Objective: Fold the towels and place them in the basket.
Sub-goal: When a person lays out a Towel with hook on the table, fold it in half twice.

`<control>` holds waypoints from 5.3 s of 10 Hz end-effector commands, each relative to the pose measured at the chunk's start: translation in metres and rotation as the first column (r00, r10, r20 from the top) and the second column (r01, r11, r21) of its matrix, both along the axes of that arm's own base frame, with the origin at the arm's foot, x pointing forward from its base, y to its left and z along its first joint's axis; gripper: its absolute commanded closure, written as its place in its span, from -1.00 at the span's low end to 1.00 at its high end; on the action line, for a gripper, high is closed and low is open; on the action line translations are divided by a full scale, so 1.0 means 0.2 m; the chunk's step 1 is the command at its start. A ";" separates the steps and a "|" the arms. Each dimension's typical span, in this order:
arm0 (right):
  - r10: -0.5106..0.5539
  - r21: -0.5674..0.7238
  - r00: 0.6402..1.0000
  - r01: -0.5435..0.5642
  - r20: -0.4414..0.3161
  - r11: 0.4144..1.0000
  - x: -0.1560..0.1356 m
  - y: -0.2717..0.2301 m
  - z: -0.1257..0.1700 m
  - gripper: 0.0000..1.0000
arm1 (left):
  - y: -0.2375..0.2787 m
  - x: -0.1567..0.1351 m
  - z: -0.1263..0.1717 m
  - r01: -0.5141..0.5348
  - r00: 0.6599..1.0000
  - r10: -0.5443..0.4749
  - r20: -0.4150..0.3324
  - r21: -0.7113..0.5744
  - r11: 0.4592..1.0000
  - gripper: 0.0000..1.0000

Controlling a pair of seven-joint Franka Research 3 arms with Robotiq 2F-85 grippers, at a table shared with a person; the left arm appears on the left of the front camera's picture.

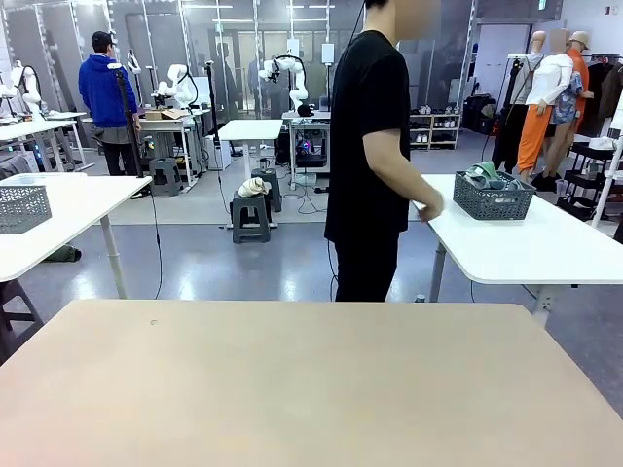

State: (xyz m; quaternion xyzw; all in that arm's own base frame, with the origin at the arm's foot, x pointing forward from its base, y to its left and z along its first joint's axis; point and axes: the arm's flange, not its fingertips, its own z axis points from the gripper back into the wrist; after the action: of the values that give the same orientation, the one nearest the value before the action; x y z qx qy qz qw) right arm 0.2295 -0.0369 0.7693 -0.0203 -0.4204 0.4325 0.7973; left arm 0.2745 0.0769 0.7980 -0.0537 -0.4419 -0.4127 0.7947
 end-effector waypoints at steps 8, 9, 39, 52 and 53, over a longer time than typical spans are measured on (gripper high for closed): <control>0.041 0.022 0.998 -0.040 -0.037 0.999 -0.09 -0.04 0.06 -1.00 | -0.29 0.14 0.11 0.056 0.998 -0.056 -0.016 0.025 0.998 -1.00; 0.041 0.022 0.998 -0.040 -0.037 0.999 -0.09 -0.04 0.06 -1.00 | -0.29 0.14 0.11 0.056 0.998 -0.056 -0.016 0.025 0.998 -1.00; 0.152 0.079 0.984 -0.145 -0.095 0.986 -0.11 -0.07 0.26 -1.00 | -0.01 0.02 0.09 0.129 0.991 -0.129 0.020 0.001 0.992 -1.00; 0.165 0.059 0.977 -0.158 -0.135 0.986 -0.12 -0.05 0.23 -1.00 | -0.03 0.03 0.08 0.077 0.994 -0.073 -0.081 0.041 0.996 -1.00; 0.165 0.059 0.977 -0.158 -0.135 0.986 -0.12 -0.05 0.23 -1.00 | -0.03 0.03 0.08 0.072 0.994 -0.068 -0.091 0.044 0.996 -1.00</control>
State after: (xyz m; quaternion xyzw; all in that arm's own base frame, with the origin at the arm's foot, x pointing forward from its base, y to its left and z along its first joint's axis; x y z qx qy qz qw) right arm 0.2057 -0.0470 0.8154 0.0617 -0.3744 0.4852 0.7878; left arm 0.2829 0.0732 0.8071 -0.0683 -0.4121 -0.4552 0.7864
